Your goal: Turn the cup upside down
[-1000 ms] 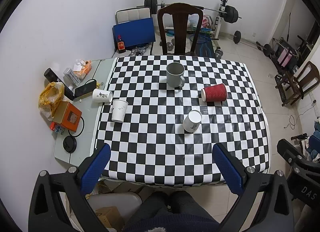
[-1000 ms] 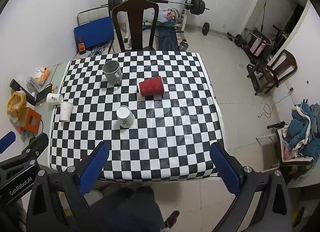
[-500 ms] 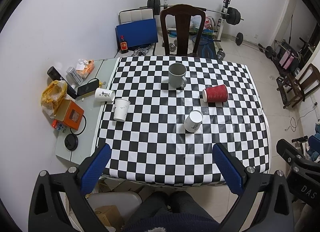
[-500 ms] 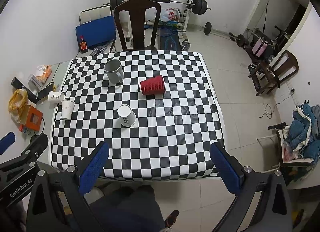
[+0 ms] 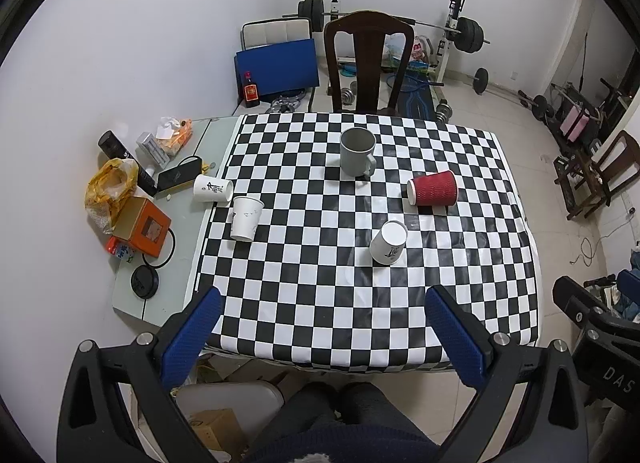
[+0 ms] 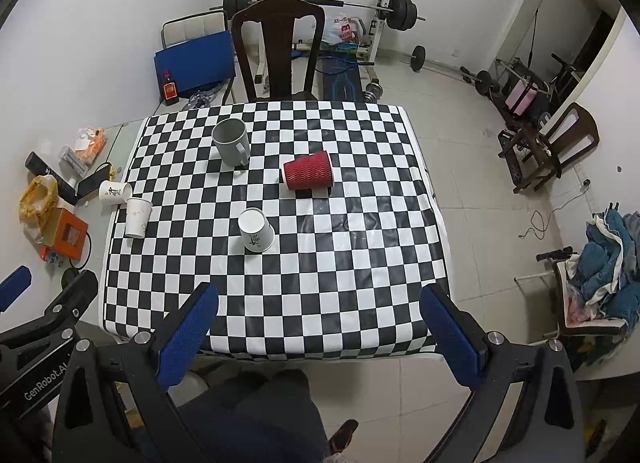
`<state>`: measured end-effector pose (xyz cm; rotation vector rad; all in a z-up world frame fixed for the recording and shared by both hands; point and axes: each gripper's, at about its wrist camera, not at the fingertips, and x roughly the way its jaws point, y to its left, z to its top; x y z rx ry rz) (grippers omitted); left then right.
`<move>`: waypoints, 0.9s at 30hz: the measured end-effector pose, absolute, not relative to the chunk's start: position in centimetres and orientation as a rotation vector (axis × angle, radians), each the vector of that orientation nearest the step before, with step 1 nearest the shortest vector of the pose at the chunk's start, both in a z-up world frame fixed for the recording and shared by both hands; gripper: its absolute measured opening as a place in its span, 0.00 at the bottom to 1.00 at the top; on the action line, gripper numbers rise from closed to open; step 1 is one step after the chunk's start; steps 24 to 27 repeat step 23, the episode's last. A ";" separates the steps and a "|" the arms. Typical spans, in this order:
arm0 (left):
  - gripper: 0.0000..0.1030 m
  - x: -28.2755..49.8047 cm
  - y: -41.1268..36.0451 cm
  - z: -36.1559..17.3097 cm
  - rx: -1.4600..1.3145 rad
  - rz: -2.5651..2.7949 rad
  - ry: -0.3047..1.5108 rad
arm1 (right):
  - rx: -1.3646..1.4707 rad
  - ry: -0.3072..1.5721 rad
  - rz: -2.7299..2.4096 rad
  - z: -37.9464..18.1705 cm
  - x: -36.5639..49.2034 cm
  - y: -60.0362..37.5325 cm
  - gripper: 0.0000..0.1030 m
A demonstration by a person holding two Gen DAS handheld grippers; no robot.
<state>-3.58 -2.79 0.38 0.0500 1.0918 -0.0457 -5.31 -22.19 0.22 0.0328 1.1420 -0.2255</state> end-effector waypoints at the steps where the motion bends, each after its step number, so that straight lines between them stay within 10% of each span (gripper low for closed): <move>1: 1.00 -3.6 -2.8 0.4 0.052 -0.048 1.091 | 0.033 1.142 -0.225 0.3 -5.4 -22.2 0.99; 27: 1.00 -3.4 -2.8 0.5 0.052 -0.047 1.078 | 0.032 1.141 -0.227 0.3 -5.1 -22.1 0.99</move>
